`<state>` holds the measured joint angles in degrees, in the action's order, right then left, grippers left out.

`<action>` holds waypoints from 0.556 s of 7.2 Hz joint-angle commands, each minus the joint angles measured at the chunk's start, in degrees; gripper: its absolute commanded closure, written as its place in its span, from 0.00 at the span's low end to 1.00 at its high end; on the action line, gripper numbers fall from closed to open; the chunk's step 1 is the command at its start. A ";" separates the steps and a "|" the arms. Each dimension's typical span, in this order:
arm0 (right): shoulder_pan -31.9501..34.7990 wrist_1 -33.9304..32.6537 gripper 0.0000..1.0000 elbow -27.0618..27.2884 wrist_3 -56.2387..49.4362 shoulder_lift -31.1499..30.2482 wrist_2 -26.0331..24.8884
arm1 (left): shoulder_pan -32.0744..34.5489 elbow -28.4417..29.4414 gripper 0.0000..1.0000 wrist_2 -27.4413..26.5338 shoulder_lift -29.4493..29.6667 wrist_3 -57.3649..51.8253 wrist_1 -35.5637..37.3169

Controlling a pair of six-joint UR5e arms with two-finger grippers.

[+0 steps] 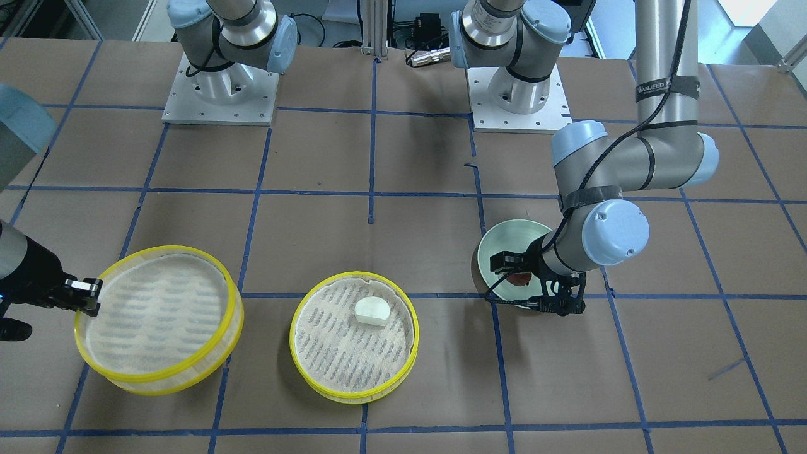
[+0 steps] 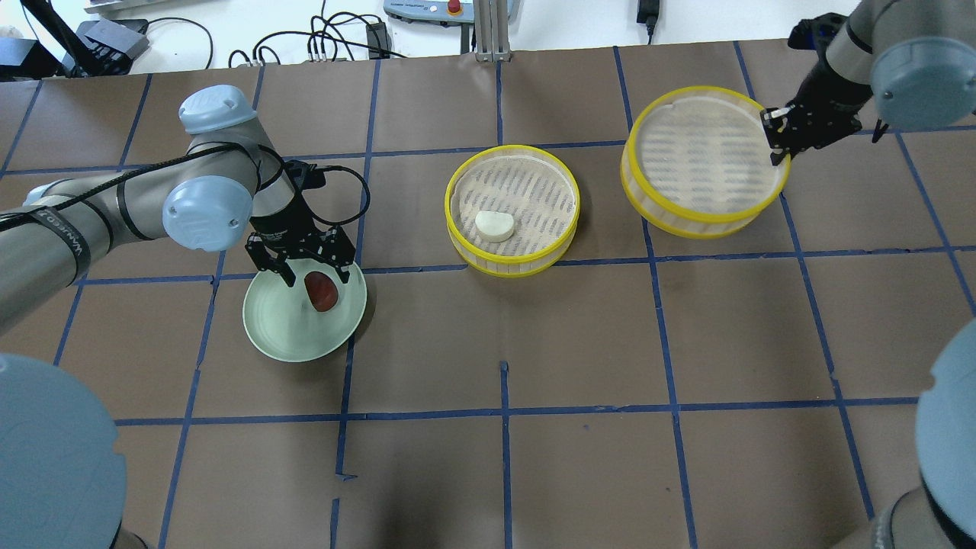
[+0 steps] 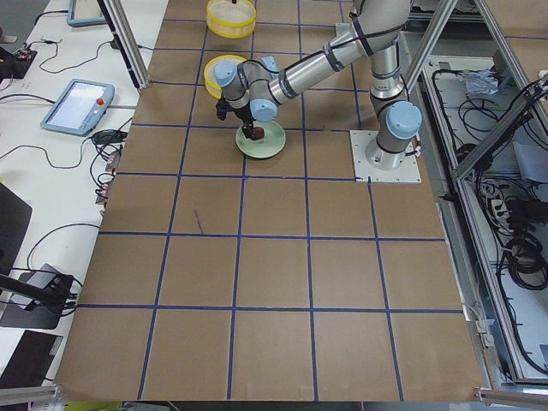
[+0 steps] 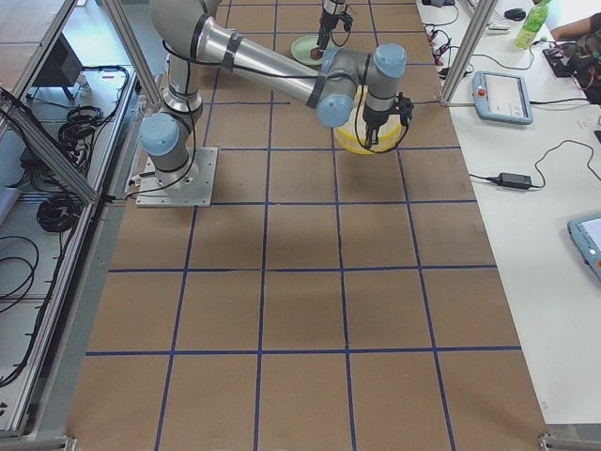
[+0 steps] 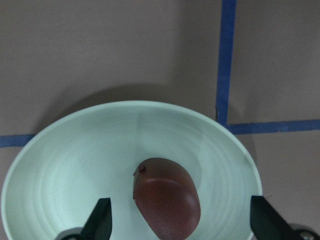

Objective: Stack buns with steamer

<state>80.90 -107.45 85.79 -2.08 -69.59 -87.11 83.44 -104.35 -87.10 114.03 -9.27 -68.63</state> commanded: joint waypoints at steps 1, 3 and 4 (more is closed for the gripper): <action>9.94 0.67 0.96 -1.77 15.91 0.59 -0.16 | -0.03 0.11 0.70 0.00 0.32 -0.66 -0.19; 13.82 0.23 0.96 -1.77 21.04 2.61 -0.25 | -0.90 1.33 0.82 -0.35 -0.99 0.30 -3.85; 16.54 -0.03 0.96 -1.85 24.37 4.79 -0.42 | -1.61 2.82 0.82 0.44 -1.43 1.70 -6.15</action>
<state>94.22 -107.14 84.02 18.20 -67.01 -87.37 82.60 -103.00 -87.25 113.21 -8.80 -72.01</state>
